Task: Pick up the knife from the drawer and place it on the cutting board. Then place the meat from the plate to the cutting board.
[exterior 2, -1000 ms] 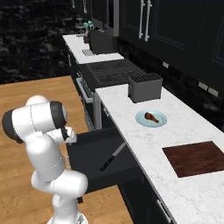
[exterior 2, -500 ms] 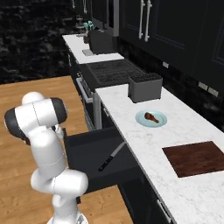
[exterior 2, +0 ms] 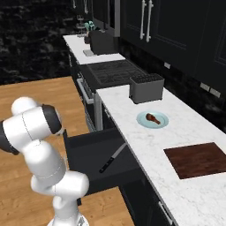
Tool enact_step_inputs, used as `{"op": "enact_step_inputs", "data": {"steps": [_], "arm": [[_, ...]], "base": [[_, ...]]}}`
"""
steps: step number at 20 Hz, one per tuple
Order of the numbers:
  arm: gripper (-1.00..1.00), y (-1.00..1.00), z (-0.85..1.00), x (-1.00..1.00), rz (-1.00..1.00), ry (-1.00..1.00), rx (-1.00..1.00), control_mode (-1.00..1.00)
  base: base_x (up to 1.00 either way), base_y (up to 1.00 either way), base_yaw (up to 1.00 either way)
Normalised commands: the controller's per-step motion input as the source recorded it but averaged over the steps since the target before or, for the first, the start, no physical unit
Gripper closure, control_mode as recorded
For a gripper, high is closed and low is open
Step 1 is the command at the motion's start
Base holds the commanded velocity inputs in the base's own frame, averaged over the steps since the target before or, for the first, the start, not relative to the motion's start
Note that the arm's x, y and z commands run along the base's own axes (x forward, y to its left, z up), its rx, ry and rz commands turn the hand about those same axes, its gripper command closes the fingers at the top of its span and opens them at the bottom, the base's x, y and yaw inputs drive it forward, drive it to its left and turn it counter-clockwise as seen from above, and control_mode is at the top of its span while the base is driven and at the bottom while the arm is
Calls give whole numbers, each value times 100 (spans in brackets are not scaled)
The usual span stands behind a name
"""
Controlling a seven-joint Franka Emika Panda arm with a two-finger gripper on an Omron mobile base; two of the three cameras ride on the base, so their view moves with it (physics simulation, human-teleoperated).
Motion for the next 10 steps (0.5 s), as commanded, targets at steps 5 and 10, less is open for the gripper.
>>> {"op": "enact_step_inputs", "data": {"steps": [5,10], "arm": [[-100,-100,7,32,-20,1,2,-100],[-100,-98,2,7,-32,13,2,-100]], "base": [[0,0,0],[0,0,0]]}}
